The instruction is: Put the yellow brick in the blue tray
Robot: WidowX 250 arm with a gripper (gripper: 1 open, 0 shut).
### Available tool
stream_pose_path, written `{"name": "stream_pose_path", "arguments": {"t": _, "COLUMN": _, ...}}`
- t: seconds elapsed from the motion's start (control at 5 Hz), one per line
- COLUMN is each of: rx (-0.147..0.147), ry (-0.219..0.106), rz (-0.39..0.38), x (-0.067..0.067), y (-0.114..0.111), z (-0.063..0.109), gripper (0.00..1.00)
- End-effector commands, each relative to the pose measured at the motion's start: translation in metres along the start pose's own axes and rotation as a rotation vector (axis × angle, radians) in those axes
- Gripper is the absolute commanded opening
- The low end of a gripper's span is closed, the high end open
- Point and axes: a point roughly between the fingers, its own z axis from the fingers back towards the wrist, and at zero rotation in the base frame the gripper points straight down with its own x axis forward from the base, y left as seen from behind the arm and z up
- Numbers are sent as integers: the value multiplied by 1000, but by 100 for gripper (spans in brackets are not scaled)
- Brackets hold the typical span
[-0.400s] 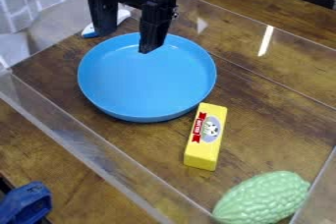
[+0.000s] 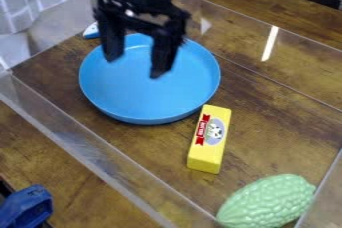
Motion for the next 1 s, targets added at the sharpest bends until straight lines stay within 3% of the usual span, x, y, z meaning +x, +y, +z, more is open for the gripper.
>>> {"name": "stream_pose_path", "arguments": {"t": 0.0, "rx": -11, "ry": -60, "rz": 23, "x": 3, "y": -24, "z": -5, "gripper": 100}}
{"name": "stream_pose_path", "arguments": {"t": 0.4, "rx": -37, "ry": -101, "rz": 57, "x": 4, "y": -55, "z": -31, "gripper": 100}}
{"name": "stream_pose_path", "arguments": {"t": 0.8, "rx": -63, "ry": -140, "rz": 47, "x": 12, "y": -63, "z": -44, "gripper": 100}}
